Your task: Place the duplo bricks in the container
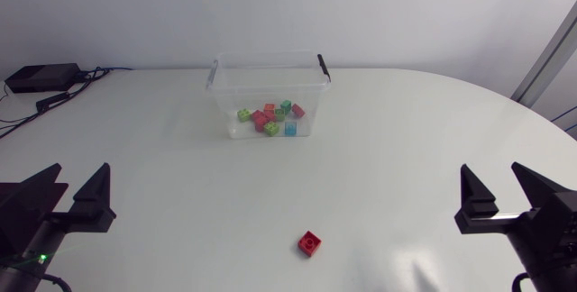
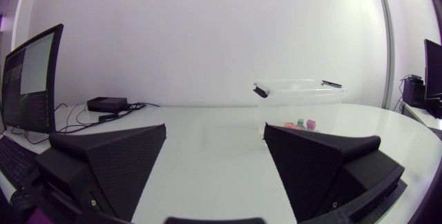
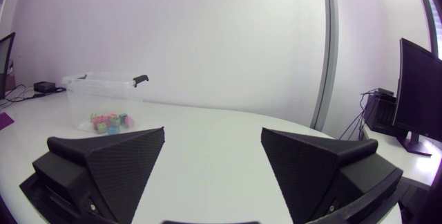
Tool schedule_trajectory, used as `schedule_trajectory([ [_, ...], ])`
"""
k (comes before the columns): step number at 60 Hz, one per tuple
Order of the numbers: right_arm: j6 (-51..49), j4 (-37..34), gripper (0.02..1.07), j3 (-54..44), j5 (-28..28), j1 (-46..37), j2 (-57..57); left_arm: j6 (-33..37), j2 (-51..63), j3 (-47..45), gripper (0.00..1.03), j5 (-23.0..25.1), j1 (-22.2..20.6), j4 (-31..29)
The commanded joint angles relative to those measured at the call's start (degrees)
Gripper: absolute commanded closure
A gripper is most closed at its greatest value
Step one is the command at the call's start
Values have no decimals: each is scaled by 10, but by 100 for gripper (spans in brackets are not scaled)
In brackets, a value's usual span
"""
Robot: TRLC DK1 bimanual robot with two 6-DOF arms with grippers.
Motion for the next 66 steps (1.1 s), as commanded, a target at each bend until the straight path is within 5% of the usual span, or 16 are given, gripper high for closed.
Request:
schedule_trajectory([
  [1,-1,-3,6,-11,-3,6,-4,4,-6,-10,4,3,-3,-2],
  [48,-14,-19,6,21,-7,26,12,4,-6,-10,4,3,-3,-3],
  [66,-24,-113,6,174,-44,62,194,4,-6,-10,4,3,-3,-2],
])
